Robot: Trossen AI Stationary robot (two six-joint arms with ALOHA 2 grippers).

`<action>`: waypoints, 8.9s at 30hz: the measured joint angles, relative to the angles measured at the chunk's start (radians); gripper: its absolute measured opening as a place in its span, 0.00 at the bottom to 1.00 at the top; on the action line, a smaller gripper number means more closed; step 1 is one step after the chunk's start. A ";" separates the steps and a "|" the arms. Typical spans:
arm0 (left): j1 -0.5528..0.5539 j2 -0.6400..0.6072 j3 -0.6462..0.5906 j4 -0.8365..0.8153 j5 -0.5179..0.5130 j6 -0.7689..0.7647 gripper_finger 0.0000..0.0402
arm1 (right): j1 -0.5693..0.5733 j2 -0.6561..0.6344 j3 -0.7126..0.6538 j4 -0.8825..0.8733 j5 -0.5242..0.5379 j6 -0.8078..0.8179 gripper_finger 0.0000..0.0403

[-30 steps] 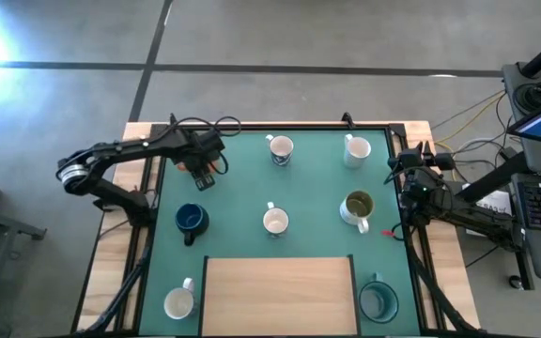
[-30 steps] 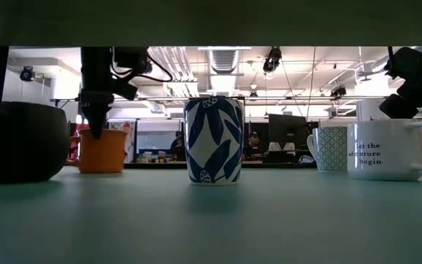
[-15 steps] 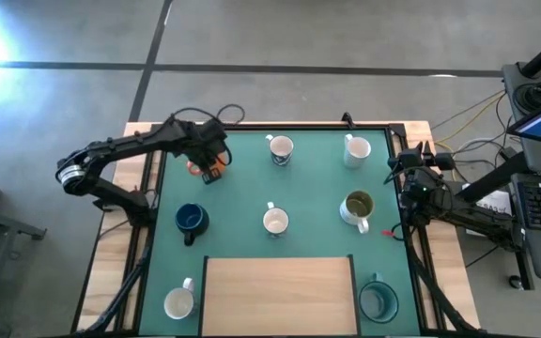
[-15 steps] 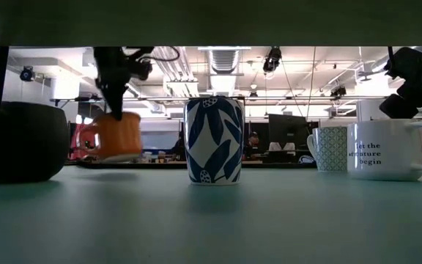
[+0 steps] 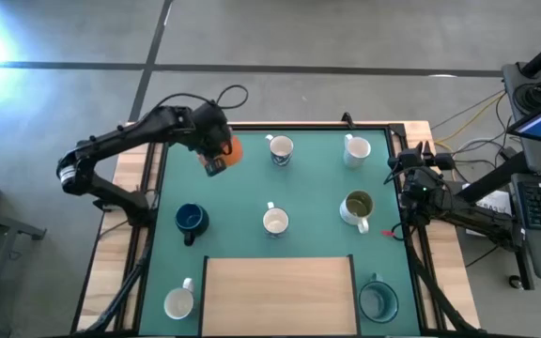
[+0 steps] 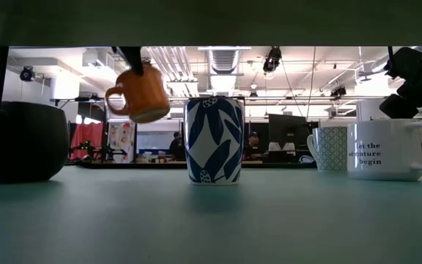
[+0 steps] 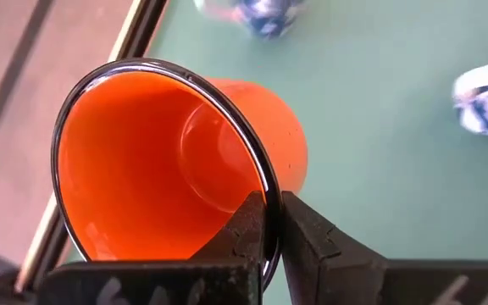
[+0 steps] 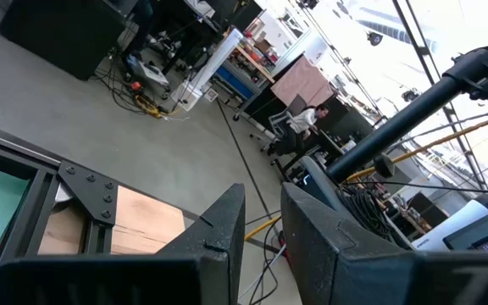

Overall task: Place coffee mugs
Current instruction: Put the orange mug on the shelf, then put the red patterned mug on the shelf

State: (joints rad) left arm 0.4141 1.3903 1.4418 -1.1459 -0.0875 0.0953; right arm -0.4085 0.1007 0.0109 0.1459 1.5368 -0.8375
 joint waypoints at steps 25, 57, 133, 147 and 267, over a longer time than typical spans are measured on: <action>-0.766 0.028 0.179 -0.156 -0.155 -0.116 0.01 | 0.000 0.000 0.000 0.000 0.000 0.000 0.17; -1.094 0.494 0.785 -0.424 -0.116 -0.393 0.02 | 0.000 0.000 0.000 0.000 0.000 0.000 0.17; -1.197 0.225 0.425 -0.420 -0.116 0.047 0.25 | 0.000 0.000 0.000 0.000 0.000 0.000 0.17; -1.198 0.001 0.186 -0.396 -0.068 -0.479 0.25 | 0.000 0.000 0.000 0.000 0.000 0.000 0.17; -0.933 -0.145 0.051 -0.414 -0.517 -1.242 0.01 | 0.000 0.000 0.000 0.000 0.000 0.000 0.17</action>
State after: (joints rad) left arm -0.5189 1.2452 1.4931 -1.5597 -0.6044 -1.1465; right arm -0.4084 0.1009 0.0113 0.1459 1.5368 -0.8375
